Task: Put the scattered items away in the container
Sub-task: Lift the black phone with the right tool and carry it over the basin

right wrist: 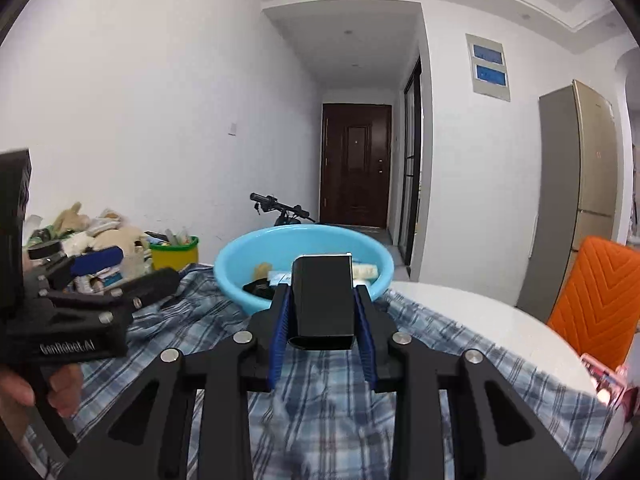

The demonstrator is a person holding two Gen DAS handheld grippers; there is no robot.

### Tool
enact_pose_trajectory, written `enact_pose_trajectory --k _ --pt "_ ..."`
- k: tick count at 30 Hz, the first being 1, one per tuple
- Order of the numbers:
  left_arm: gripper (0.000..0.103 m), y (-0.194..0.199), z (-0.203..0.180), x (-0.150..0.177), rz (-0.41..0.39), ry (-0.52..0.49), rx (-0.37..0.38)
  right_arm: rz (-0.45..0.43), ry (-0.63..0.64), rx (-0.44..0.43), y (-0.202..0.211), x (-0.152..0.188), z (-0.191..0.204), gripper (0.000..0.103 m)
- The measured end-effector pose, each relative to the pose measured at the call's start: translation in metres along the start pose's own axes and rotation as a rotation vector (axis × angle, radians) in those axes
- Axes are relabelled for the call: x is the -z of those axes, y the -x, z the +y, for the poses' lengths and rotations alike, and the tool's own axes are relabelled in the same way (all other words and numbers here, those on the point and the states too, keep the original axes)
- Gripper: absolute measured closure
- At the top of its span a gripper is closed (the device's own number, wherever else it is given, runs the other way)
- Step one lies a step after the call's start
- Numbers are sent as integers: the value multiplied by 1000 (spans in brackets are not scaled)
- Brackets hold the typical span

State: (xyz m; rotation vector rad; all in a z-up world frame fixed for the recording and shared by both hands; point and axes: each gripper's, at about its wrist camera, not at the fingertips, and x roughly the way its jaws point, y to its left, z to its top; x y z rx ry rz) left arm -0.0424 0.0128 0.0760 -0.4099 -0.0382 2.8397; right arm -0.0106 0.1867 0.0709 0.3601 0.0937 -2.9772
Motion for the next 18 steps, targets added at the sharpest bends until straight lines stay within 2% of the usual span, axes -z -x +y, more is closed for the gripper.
enact_pose_trajectory --k 5,10,16,18 --pt "0 -45 8 -29 -16 -12 -46 -3 16 -13 -37 -18 -3 74" --pt "0 -104 34 -47 -2 72 -89 -1 -8 -20 -84 -37 -9 74" --pt "0 -162 62 -71 70 201 -81 19 -3 29 -136 -57 -15 74" --pt "0 -169 66 -74 73 224 -79 26 3 38 -146 -61 -18 74"
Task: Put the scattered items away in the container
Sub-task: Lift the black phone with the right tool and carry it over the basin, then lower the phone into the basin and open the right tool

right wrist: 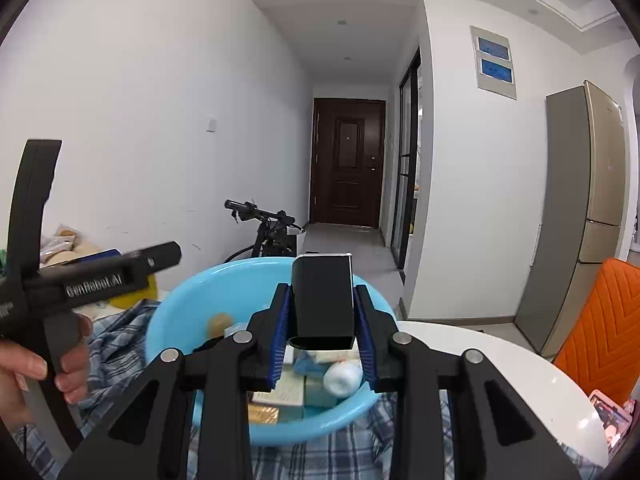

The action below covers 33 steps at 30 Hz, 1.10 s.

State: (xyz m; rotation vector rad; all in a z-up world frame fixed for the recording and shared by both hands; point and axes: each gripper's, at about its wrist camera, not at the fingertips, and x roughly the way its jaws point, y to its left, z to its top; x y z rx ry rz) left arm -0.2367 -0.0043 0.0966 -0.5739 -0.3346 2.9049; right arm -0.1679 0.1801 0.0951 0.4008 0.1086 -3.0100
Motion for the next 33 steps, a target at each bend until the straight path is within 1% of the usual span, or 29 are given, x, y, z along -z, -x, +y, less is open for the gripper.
enact_pose_trajectory --k 2,6,8,10,12,13,14,16,18,19,20,21,22,25,27,30,32,33 --pt "0 -5 0 -3 3 -14 -3 9 5 7 -8 -2 -1 74" --pt "0 -12 -7 -3 24 -73 -8 20 33 7 -15 -1 1 74" --pt "0 -19 -9 -4 70 -76 -7 33 35 -4 -20 -1 3 74" --pt "0 -30 -8 -5 162 -53 8 60 34 -22 -27 -2 3 74" --pt "0 -36 -8 -6 206 -42 1 98 34 -39 -35 -4 3 74" --pt "0 -40 -10 -8 233 -56 -8 120 33 -49 -40 -6 2 74" --pt "0 -44 -13 -9 262 -77 -19 150 29 -62 -46 -9 1 74" --pt "0 -59 -23 -13 372 -162 -60 233 5 -95 -62 -16 -3 74" --pt "0 -72 -30 -13 463 -222 -83 379 -28 -151 -87 -25 -8 74" --pt "0 -79 -32 -14 508 -256 -102 442 -64 -195 -99 -30 -14 74" --pt "0 -85 -33 -14 531 -270 -127 495 -94 -224 -109 -34 -20 74" --pt "0 -89 -33 -15 552 -274 -138 541 -103 -230 -118 -38 -23 74" --pt "0 -92 -32 -17 570 -270 -131 576 -94 -225 -125 -42 -26 74" --pt "0 -96 -32 -19 573 -245 -102 601 -62 -205 -135 -50 -30 74" --pt "0 -100 -33 -19 586 -238 -88 621 -77 -220 -138 -47 -31 74" --pt "1 -106 -36 -13 593 -252 -108 658 -116 -252 -147 -39 -31 74" --pt "0 -113 -34 -10 601 -264 -119 673 -122 -245 -154 -33 -32 74" --pt "0 -116 -32 -9 617 -264 -125 676 -125 -249 -159 -28 -23 74"
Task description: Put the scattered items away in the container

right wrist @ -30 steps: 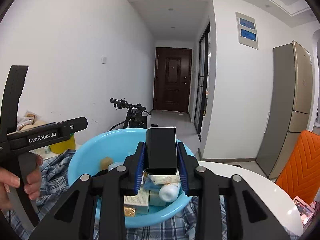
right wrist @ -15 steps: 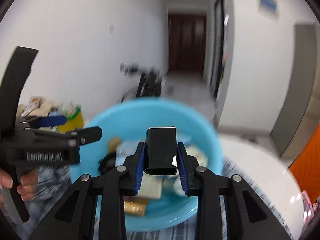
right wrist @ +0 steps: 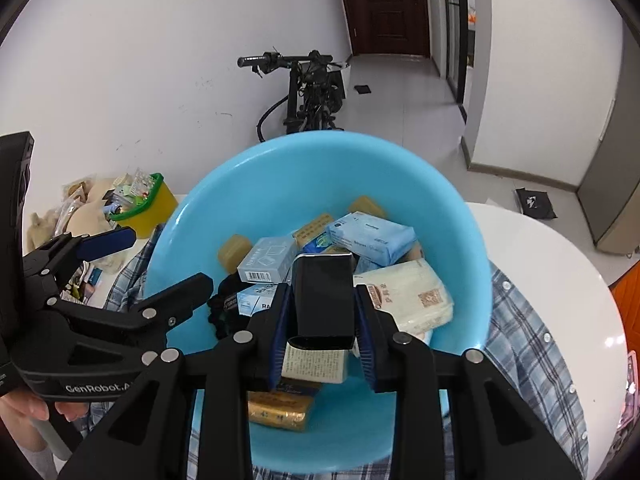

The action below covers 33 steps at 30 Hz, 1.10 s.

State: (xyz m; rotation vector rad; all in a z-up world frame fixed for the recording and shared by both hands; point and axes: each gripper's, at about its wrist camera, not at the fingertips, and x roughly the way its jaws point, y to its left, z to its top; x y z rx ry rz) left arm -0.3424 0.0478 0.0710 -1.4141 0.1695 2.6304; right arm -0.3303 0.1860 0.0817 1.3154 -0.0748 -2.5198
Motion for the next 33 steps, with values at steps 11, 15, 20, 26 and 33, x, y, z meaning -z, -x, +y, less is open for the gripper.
enact_pose_trajectory --k 11,15,20,26,33 --pt "0 -32 23 1 32 24 12 25 11 12 -39 -23 -2 74" --pt "0 -39 20 6 19 4 10 43 -14 -5 -53 -26 -5 74" --pt "0 -37 19 8 0 -8 37 46 -42 -2 -65 -24 -7 68" --pt "0 -27 25 9 -39 49 128 -14 -105 -27 -55 -24 -11 29" --pt "0 -22 26 13 -53 58 100 -29 -92 -1 -39 -21 -12 28"
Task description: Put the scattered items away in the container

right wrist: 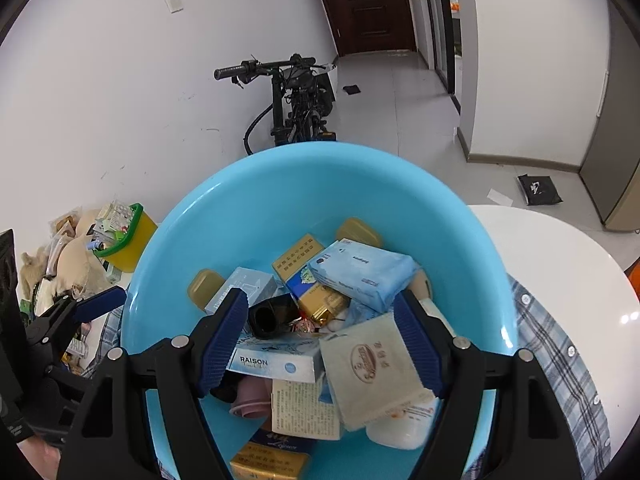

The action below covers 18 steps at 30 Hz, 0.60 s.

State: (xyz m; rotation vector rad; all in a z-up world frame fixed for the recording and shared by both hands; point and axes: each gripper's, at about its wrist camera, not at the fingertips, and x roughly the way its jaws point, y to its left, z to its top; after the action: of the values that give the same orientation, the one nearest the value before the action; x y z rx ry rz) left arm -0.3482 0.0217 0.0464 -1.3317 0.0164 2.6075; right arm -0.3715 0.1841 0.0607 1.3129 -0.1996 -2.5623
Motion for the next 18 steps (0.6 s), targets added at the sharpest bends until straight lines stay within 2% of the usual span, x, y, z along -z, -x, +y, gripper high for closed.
enact_pose_trajectory --k 5,8,11,13,16,18 --pt "0 15 -1 5 -55 -21 -28 -63 38 44 20 7 -1 23" --pt "0 33 -5 9 -131 -46 -48 -116 73 51 37 15 5 18" --pt "0 60 -5 18 -249 -55 -46 -202 84 54 60 26 9 10" --pt "0 83 -8 27 -352 -70 -59 -272 109 60 77 38 14 0" --pt "0 113 -15 41 -488 -108 -94 -352 159 71 98 53 21 0" --pt "0 131 -20 52 -560 -136 -77 -379 173 103 110 63 25 0"
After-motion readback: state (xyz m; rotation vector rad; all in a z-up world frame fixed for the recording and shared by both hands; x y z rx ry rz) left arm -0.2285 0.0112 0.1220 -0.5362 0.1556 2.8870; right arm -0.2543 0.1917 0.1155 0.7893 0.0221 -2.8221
